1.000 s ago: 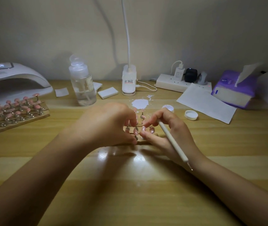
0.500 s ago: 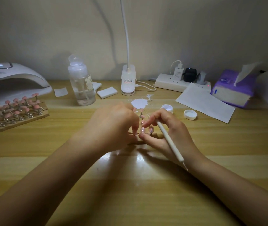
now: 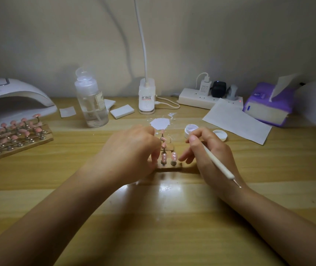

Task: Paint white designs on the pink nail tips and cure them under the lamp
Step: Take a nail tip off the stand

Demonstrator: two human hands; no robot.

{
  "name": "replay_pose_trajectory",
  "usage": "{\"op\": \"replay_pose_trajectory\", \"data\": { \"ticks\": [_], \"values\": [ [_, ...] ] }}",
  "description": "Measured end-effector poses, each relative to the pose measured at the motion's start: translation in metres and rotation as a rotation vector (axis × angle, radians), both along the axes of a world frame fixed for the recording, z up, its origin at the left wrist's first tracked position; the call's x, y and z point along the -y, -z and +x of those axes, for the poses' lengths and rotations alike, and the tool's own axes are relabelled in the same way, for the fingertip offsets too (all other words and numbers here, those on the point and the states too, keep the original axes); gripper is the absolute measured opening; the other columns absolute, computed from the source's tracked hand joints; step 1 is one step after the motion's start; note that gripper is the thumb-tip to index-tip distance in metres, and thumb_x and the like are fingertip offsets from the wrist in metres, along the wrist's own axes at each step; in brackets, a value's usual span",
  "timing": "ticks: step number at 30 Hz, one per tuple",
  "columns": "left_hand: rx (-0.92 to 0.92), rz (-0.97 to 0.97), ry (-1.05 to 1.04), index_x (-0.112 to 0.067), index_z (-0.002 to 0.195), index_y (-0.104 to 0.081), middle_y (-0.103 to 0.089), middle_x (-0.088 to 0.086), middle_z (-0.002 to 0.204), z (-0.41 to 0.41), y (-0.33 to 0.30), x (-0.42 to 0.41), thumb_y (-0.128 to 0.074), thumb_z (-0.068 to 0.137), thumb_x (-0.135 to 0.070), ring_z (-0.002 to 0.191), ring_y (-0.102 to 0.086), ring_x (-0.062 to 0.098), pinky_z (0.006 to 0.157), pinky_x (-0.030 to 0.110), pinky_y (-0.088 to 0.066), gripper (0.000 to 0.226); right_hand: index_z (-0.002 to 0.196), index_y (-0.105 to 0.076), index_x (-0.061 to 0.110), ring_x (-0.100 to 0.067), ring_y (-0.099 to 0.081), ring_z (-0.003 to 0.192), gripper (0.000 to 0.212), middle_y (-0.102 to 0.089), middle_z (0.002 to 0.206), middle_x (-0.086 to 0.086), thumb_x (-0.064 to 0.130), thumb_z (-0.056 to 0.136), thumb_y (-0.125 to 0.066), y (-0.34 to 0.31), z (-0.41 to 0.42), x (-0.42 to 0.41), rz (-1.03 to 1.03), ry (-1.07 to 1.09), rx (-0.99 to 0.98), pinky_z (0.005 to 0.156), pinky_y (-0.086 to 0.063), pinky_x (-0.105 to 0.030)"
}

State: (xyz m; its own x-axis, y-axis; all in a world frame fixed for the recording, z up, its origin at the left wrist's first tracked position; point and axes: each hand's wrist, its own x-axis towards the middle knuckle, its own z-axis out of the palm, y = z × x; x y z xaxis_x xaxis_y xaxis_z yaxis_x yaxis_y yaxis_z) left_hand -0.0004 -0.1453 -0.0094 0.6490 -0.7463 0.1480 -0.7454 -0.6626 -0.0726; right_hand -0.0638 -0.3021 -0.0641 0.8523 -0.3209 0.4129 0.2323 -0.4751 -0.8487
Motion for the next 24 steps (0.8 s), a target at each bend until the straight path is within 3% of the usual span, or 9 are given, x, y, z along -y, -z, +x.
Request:
{"op": "replay_pose_trajectory", "data": {
  "ticks": [6,13,17,19,22,24],
  "values": [
    [-0.012,0.024,0.013,-0.031,0.092,-0.058,-0.036,-0.012,0.089,-0.0015,-0.0016,0.0002,-0.052,0.086,-0.031,0.078,-0.032,0.008,0.048,0.012,-0.018,0.008,0.081,-0.052,0.034,-0.003,-0.060,0.059,0.026,-0.067,0.062,0.014,0.051,0.084,-0.032,0.0021,0.0000,-0.0003,-0.112,0.012,0.012,0.061,-0.049,-0.028],
    [0.005,0.043,0.016,-0.030,0.094,-0.058,-0.035,-0.012,0.089,-0.0026,-0.0027,0.0010,-0.051,0.087,-0.032,0.078,-0.033,0.009,0.050,0.021,-0.022,0.010,0.070,-0.056,0.024,-0.001,-0.062,0.058,0.029,-0.067,0.059,0.013,0.037,0.088,-0.038,0.0024,-0.0001,-0.0002,-0.090,0.033,0.013,0.058,-0.044,-0.014],
    [0.040,0.027,0.060,-0.030,0.094,-0.055,-0.040,-0.011,0.092,-0.0051,-0.0014,0.0020,-0.045,0.088,-0.029,0.085,-0.042,0.013,0.059,0.023,-0.025,0.012,0.067,-0.057,0.021,-0.001,-0.062,0.058,0.033,-0.067,0.058,0.012,0.037,0.088,-0.039,0.0026,0.0000,-0.0002,-0.076,0.026,0.008,0.057,-0.044,-0.013],
    [0.027,0.012,0.097,-0.031,0.087,-0.049,-0.043,-0.010,0.093,-0.0057,-0.0015,0.0023,-0.046,0.087,-0.028,0.085,-0.041,0.012,0.060,0.021,-0.027,0.005,0.065,-0.058,0.021,-0.001,-0.062,0.058,0.034,-0.067,0.058,0.011,0.036,0.089,-0.039,0.0029,0.0002,0.0001,-0.061,0.020,0.009,0.058,-0.046,-0.015],
    [-0.035,-0.056,0.125,-0.032,0.077,-0.040,-0.038,-0.013,0.083,-0.0043,-0.0051,-0.0017,-0.054,0.082,-0.028,0.076,-0.033,0.007,0.052,0.018,-0.026,0.016,0.064,-0.057,0.022,-0.001,-0.062,0.057,0.034,-0.068,0.058,0.010,0.037,0.088,-0.039,0.0030,0.0007,0.0000,-0.033,0.014,0.001,0.058,-0.046,-0.014],
    [-0.073,-0.152,0.136,-0.030,0.071,-0.041,-0.041,-0.014,0.076,-0.0021,-0.0103,-0.0050,-0.058,0.077,-0.025,0.072,-0.038,0.009,0.056,0.021,-0.034,0.019,0.063,-0.057,0.023,0.000,-0.063,0.057,0.034,-0.068,0.058,0.008,0.037,0.088,-0.039,0.0027,0.0009,0.0000,-0.010,0.008,-0.007,0.057,-0.045,-0.012]
  ]
}}
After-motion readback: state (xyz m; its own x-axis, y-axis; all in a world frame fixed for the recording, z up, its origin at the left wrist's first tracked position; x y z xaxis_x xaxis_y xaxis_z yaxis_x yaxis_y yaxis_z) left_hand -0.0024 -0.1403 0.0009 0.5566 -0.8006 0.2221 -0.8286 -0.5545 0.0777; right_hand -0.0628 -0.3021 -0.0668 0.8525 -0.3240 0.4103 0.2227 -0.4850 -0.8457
